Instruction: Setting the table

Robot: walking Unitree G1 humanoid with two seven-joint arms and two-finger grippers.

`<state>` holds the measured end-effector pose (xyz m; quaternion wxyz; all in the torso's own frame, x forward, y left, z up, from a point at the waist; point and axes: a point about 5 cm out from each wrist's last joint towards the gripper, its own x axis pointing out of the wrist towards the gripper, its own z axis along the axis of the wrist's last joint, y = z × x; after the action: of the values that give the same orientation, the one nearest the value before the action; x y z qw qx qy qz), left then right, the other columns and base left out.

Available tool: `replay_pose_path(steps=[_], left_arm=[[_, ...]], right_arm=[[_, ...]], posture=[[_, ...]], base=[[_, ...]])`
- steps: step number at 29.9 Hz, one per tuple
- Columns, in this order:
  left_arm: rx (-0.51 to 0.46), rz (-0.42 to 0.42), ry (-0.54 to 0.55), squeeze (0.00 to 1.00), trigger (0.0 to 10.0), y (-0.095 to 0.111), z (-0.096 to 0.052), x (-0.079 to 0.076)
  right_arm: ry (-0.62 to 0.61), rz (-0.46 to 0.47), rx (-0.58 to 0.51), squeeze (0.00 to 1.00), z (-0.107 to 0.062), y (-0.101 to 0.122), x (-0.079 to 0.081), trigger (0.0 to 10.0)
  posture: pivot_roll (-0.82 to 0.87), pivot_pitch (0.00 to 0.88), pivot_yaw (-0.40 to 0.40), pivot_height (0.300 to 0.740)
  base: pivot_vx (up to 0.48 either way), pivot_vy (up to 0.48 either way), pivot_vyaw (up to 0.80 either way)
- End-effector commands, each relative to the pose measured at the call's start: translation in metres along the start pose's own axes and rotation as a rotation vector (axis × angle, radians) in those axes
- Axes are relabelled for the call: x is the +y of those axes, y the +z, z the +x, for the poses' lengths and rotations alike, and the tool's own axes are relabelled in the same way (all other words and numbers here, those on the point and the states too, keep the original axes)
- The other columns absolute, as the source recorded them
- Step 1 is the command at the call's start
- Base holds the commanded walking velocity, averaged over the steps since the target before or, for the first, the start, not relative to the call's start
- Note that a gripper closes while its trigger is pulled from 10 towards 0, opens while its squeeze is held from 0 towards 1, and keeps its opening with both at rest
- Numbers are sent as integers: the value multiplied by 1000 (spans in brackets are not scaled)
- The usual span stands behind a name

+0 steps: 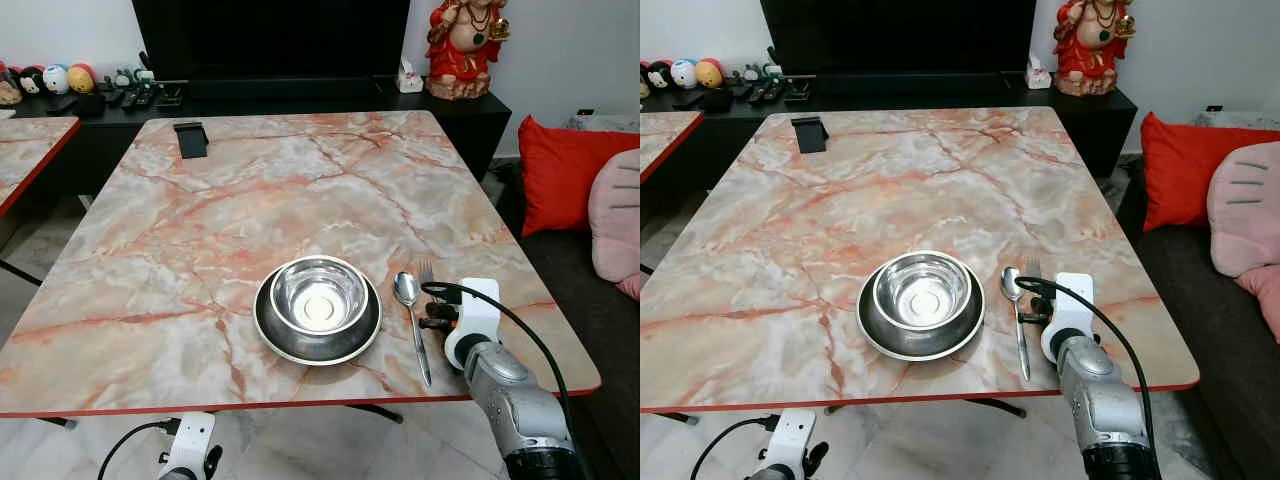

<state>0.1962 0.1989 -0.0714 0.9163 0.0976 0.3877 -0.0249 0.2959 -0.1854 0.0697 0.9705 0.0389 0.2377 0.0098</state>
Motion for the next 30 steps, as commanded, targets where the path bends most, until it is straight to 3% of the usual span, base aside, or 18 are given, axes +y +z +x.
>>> replay_pose_path(steps=[1, 8, 14, 15, 16, 30], left_arm=[[21, 3, 4, 0, 10000, -4, -1, 1], [24, 3, 3, 0, 10000, -4, -1, 1], [25, 4, 5, 0, 10000, -5, -1, 1], [26, 4, 6, 0, 10000, -5, -1, 2], [26, 5, 6, 0, 10000, -5, -1, 2], [22, 4, 8, 0, 10000, -4, -1, 1]], right_arm=[[-6, -6, 42, 0, 0, -7, 0, 10000], [-9, -8, 45, 0, 1, -7, 0, 10000], [-8, -9, 44, 78, 1, -7, 0, 10000], [-8, -9, 43, 341, 1, -7, 1, 10000], [-8, -9, 43, 463, 1, -7, 1, 10000], [-7, -9, 43, 467, 0, -7, 0, 10000]], posture=[[-48, 0, -9, 740], [-47, 0, -8, 740], [-47, 0, -7, 740], [-47, 0, -7, 740], [-47, 0, -7, 740], [-47, 0, -8, 740]], base=[[0, 0, 0], [0, 0, 0], [0, 0, 0], [0, 0, 0], [0, 0, 0], [0, 0, 0]])
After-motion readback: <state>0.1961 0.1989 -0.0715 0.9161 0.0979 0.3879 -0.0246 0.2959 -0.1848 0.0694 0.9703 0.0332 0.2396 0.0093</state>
